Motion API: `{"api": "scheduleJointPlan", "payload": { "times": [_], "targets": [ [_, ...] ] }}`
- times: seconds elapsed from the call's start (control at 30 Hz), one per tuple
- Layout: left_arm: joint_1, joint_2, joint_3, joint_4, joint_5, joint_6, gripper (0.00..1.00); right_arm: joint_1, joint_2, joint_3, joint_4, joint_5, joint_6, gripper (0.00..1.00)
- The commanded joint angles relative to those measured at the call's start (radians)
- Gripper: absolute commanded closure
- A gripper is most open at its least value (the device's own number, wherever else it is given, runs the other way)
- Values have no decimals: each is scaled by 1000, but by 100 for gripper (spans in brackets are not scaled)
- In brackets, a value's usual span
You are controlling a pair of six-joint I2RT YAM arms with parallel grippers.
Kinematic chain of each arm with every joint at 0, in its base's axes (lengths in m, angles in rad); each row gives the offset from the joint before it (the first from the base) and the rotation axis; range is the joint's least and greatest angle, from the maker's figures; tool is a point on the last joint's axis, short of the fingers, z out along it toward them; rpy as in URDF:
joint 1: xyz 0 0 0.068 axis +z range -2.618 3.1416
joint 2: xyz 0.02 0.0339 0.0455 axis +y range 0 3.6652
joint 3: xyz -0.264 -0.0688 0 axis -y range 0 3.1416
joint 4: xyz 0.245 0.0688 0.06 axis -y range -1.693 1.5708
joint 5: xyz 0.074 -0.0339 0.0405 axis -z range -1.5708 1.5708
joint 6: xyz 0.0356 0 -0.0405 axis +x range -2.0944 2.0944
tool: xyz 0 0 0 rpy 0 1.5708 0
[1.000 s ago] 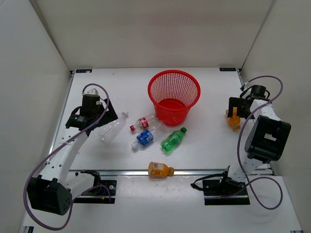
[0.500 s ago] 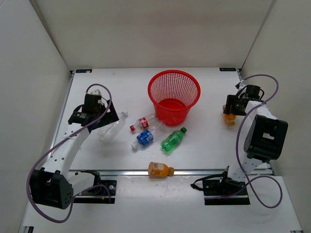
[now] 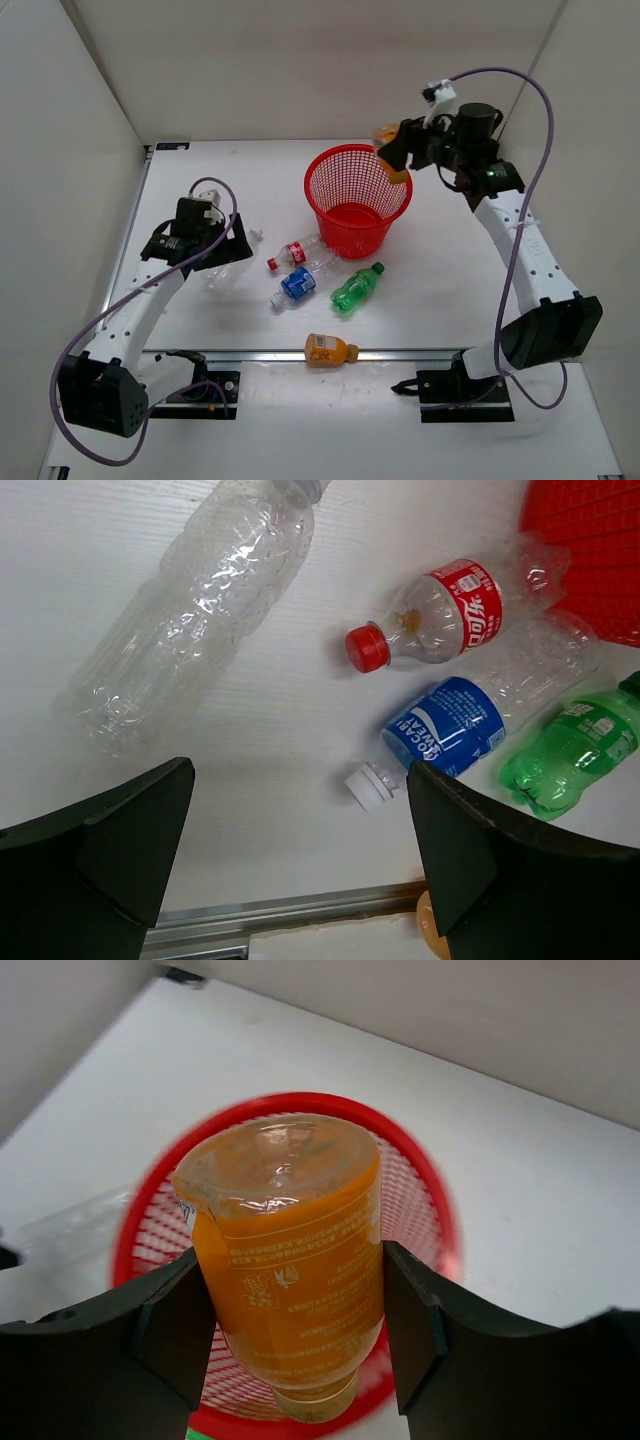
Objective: Put the plastic bottles in the bin
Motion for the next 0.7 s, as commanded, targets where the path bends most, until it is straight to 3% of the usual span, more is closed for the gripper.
{"api": "scheduleJointPlan", "payload": {
  "times": [0.0,0.13,0.17,0.23,0.3,0.33,0.4,0.57,0.67],
  "targets": [
    [-11,4,25,-35,-43,23,1,94,11,-15,100,-98,69,80],
    [30,59,22,-10,-37,39,1,156,48,-52,160,-120,85,70],
    [49,73,45,-13,-29,40,1,174,55,-52,165,-112,77,64],
    [52,138,72,-21,-49,65,1,199,69,-48,152,-101,47,51],
    [64,195,135,-26,-75,115,1,220,91,-10,107,-87,13,30],
    [66,240,157,-41,-80,140,1,217,91,23,90,-90,2,12],
    [75,305,232,-73,-40,224,1,216,103,61,34,-100,-4,1],
    [109,459,280,-58,27,321,1,174,23,12,37,-144,-4,1],
    [118,505,228,-30,80,324,2,133,-32,-47,42,-130,7,0]
  ]
}}
